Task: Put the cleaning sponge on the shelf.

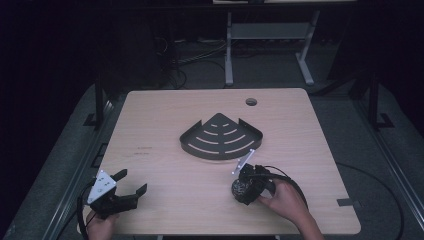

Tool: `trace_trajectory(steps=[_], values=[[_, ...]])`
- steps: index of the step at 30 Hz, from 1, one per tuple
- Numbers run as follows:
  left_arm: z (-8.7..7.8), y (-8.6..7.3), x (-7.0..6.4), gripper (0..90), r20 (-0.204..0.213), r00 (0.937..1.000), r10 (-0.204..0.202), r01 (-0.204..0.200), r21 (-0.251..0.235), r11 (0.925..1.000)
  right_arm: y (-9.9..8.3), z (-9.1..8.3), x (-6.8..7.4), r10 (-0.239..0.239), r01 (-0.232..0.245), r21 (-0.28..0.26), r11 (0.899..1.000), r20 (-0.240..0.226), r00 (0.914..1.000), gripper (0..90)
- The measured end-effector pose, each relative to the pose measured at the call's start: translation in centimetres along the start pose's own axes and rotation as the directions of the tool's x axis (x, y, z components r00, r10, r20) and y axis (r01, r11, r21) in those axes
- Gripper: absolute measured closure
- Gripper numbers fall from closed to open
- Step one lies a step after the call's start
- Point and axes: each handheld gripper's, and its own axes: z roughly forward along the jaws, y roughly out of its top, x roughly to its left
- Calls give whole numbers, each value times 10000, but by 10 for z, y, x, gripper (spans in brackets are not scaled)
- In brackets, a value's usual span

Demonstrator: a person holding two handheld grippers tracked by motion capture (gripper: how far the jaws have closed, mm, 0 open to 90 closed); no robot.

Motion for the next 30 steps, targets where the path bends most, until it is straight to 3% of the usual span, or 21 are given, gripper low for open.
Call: trace_trajectory(steps=[4, 13, 30], values=[[0, 0, 0, 132, 9, 10000, -50, 50, -4, 10000, 2, 1, 1, -34, 34, -30, 10000, -63, 10000, 297], [-5, 0, 4, 132, -219, 9997, -143, 139, -184, 9997, 2, -3, 0, 39, -45, -185, 9998, -316, 9995, 318], [-1, 0, 0, 132, -67, 10000, -6, 6, -31, 10000, 15, -24, -2, -148, 147, -422, 9990, -29, 9999, 321]])
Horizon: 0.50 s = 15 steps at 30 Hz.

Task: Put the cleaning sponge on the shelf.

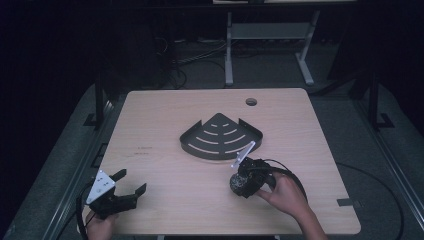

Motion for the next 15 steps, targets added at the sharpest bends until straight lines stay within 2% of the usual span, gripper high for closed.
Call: trace_trajectory(steps=[15], values=[[0, 0, 0, 132, 60, 10000, 5, -5, 7, 10000, 10, -13, -9, 54, -55, -97, 9999, -94, 9999, 321]])
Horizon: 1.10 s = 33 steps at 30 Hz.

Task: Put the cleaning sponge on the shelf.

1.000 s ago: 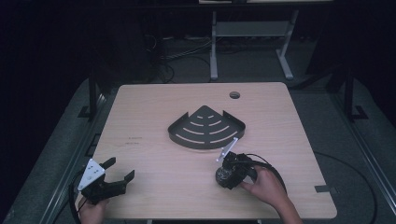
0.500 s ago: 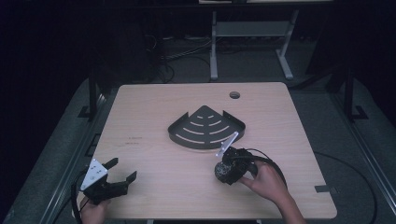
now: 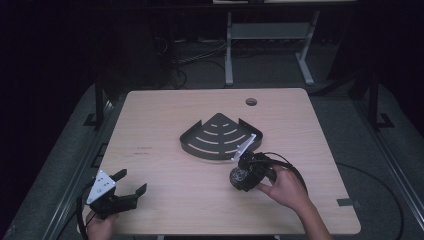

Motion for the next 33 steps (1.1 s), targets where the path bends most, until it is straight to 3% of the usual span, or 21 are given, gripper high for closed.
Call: trace_trajectory(steps=[8, 20, 33], values=[[0, 0, 0, 132, -37, 10000, -24, 24, -35, 10000, 9, -10, -4, -151, 151, -67, 9999, 114, 9998, 322], [0, 0, 0, 132, -10, 10000, 7, -7, 21, 10000, 21, -21, -9, -162, 159, -311, 9994, -95, 9998, 322], [0, 0, 1, 132, -59, 10000, -5, 5, 30, 10000, 35, -30, -14, -336, 338, -236, 9991, 93, 9994, 323]])
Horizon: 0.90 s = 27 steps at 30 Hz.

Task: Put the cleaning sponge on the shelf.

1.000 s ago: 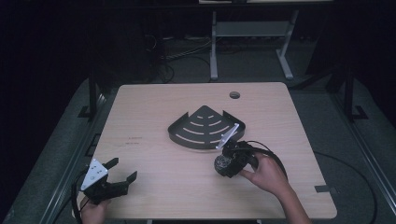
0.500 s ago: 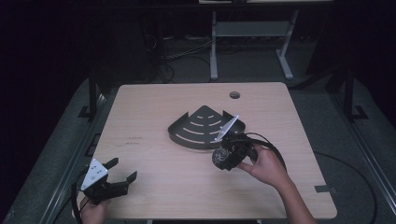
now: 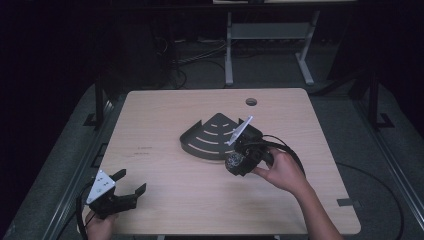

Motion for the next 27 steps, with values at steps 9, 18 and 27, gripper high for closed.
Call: trace_trajectory(steps=[9, 18, 27], values=[[1, 0, -1, 132, 4, 10000, 51, -51, 24, 10000, 7, -3, -5, 22, -22, 68, 10000, 3, 10000, 323], [0, 0, 1, 132, 12, 10000, -71, 71, -33, 10000, 19, -8, -10, -64, 63, 47, 10000, 84, 9999, 323], [0, 0, 3, 132, -22, 9999, -122, 122, -38, 9999, 30, -9, -19, 52, -53, 93, 9999, 96, 9999, 324]])
